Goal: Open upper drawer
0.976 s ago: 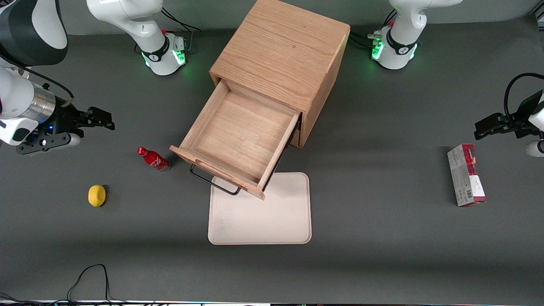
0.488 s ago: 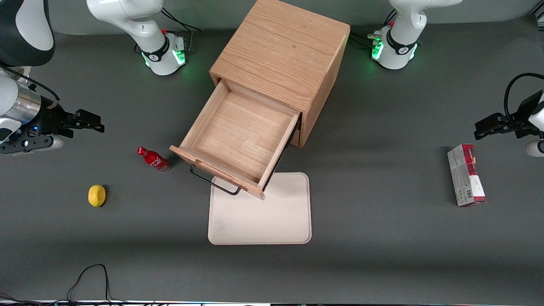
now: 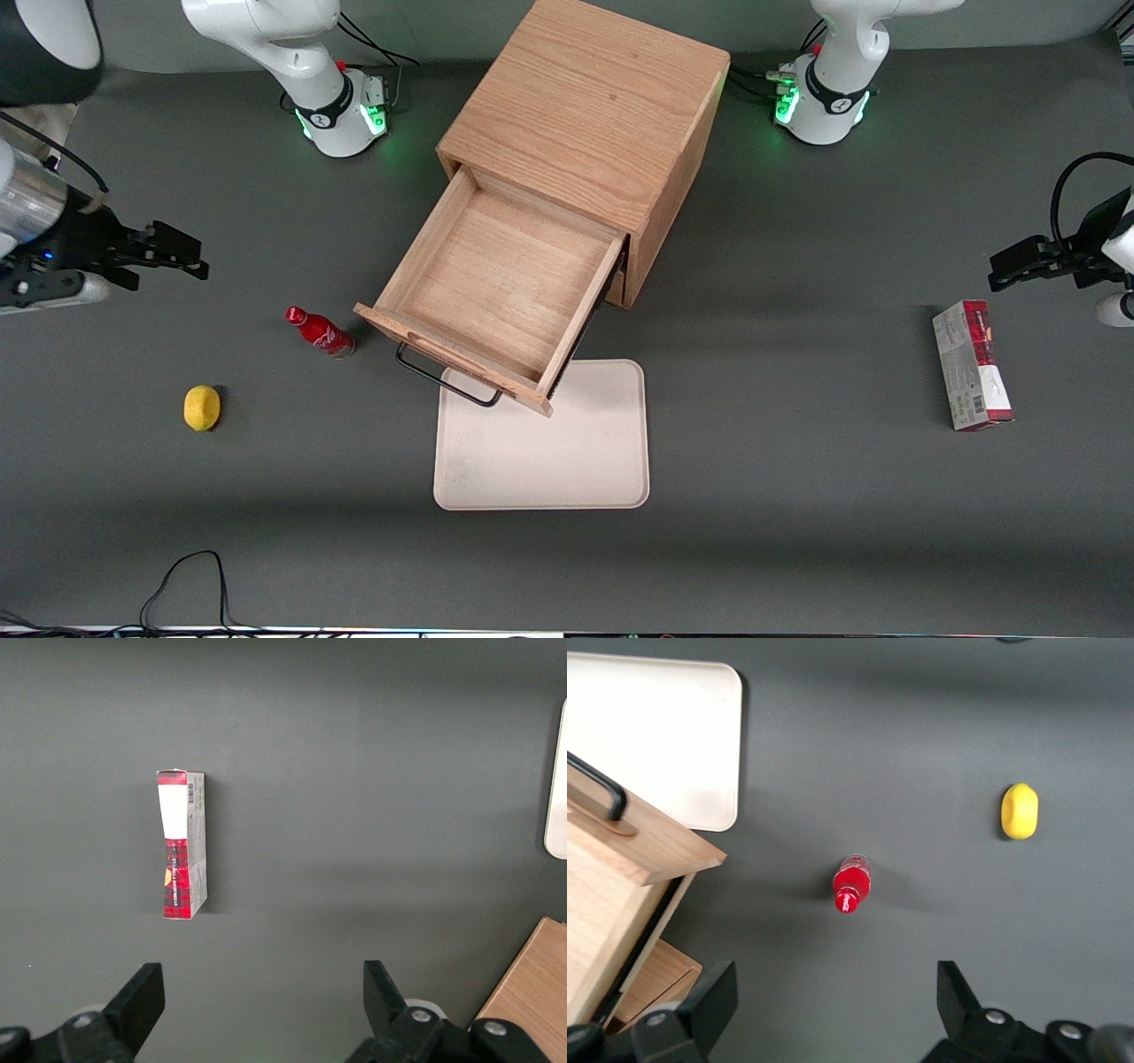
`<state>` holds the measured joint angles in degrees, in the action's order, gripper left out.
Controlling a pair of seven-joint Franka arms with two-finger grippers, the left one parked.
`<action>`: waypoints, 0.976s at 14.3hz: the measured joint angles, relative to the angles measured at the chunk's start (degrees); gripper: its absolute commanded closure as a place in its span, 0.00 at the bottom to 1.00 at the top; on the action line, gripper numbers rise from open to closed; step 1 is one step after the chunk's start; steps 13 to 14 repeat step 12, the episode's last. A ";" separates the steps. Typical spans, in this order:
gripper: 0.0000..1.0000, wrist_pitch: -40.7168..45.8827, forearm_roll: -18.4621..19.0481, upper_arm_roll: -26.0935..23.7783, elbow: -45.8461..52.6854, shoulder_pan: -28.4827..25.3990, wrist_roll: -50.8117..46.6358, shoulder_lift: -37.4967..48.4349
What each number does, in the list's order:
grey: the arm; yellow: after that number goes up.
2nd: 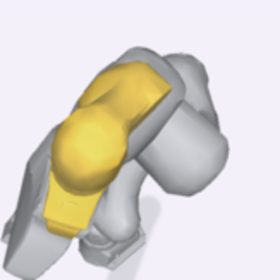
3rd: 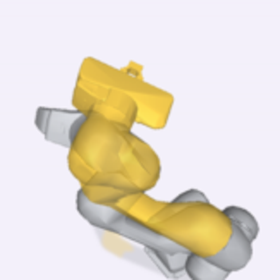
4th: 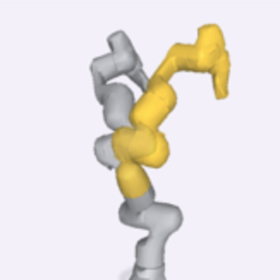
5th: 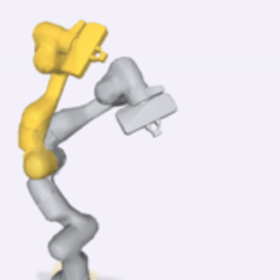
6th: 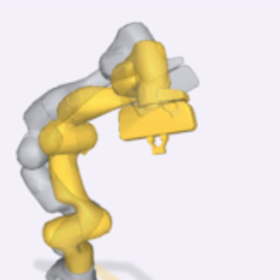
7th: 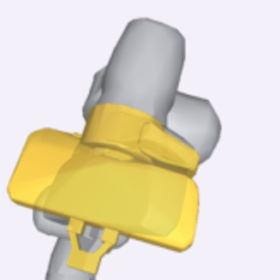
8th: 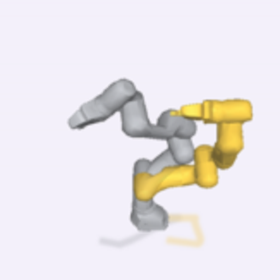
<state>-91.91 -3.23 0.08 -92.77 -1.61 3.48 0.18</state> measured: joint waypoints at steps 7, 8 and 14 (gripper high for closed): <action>0.00 1.91 0.00 0.35 2.12 -1.36 -2.67 -0.53; 0.00 1.91 0.00 0.50 2.24 -1.26 -3.18 -0.53; 0.00 4.24 0.00 -1.17 4.26 0.36 -3.92 -0.52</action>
